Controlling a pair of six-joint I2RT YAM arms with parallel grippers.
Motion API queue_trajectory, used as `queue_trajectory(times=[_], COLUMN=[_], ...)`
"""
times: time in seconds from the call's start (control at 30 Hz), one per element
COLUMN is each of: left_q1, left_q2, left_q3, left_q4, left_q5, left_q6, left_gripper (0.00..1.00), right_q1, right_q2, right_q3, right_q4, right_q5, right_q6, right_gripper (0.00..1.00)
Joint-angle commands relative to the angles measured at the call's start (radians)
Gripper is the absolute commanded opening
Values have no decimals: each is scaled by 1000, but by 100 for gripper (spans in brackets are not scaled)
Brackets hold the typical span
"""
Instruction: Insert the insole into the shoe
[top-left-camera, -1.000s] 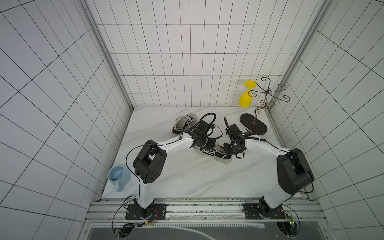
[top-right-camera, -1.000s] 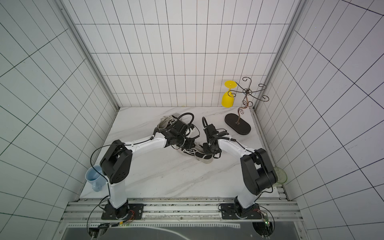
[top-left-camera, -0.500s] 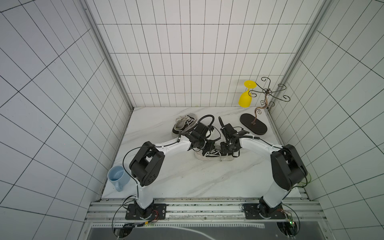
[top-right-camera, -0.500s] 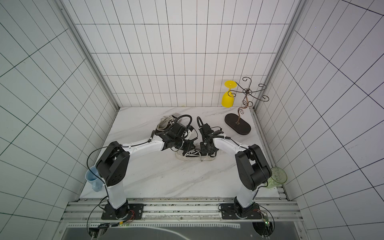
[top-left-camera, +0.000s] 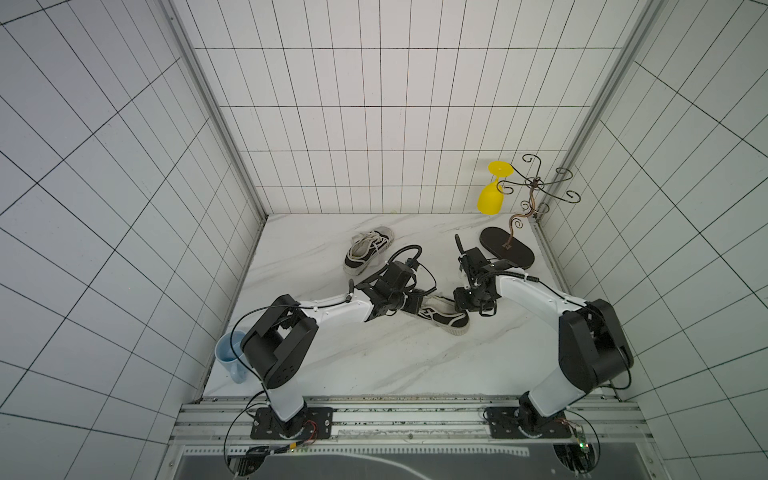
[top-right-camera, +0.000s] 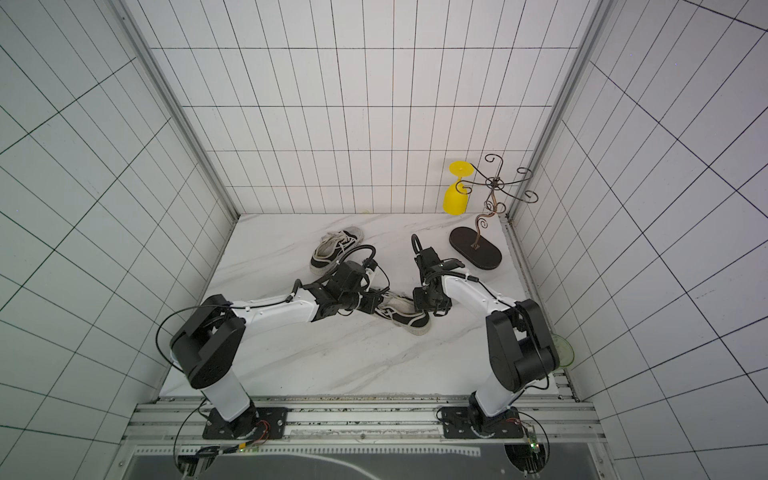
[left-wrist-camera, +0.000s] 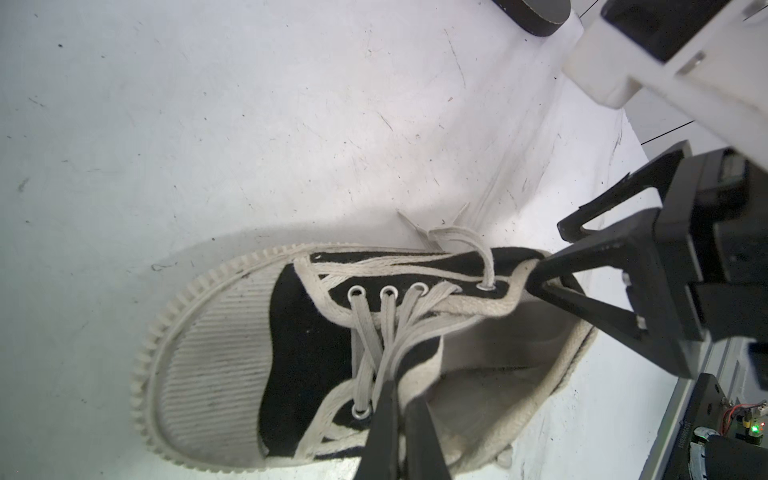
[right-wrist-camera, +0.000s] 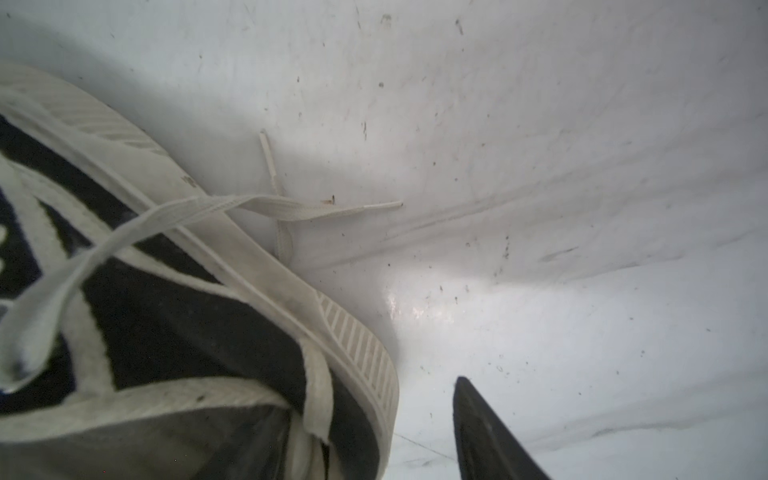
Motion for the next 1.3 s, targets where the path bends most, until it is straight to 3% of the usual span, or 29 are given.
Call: queue_trajectory(times=[0.0, 0.13, 0.33, 0.63, 0.9, 1.17, 1.27], left_q1=[8, 16, 6, 60, 58, 29, 7], left_q2=[9, 19, -43, -162, -5, 41, 54], left_q3=[5, 47, 5, -32, 136, 182, 197], left_q4=[-15, -63, 30, 67, -40, -64, -74], left_q5=[-106, -152, -143, -253, -171, -222, -250], left_q6=[-19, -26, -36, -43, 100, 184, 208], left_gripper=[0, 0, 0, 0, 0, 0, 0], right_q1=[10, 78, 94, 53, 27, 5, 16], right_q2=[-22, 33, 117, 121, 53, 36, 43], right_q3=[0, -36, -95, -253, -27, 68, 85], right_q4=[-127, -88, -11, 79, 81, 46, 27], right_q5=[173, 268, 283, 186, -100, -109, -54], right_q6=[-20, -24, 59, 138, 170, 131, 118], right_gripper=[57, 56, 59, 64, 66, 66, 62])
